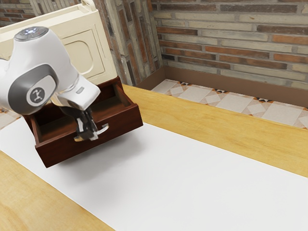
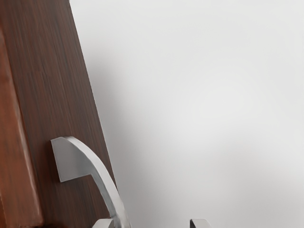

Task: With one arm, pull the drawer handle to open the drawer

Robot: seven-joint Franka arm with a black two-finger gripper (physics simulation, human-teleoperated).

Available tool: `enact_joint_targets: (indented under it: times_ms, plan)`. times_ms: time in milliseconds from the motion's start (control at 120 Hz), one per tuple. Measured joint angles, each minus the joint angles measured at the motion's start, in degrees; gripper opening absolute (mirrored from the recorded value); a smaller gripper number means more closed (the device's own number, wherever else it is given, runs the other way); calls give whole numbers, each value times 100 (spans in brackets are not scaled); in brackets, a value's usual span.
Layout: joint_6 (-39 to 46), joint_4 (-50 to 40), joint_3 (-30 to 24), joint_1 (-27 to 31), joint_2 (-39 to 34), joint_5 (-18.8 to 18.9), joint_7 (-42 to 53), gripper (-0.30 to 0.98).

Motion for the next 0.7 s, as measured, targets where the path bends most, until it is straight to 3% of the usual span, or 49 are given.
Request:
enact_joint_targets:
  times_ms: [158,358,475,700]
  plan:
    - [-982,1071,-143,9,68,-228,-1,49]
    - [-2564,2500,-491,111,433,-604,-156,61]
    - [-3072,2688,-771,91,407,-678,-314,64]
    - [-3507,2720,-816,124,403,-693,-488,67]
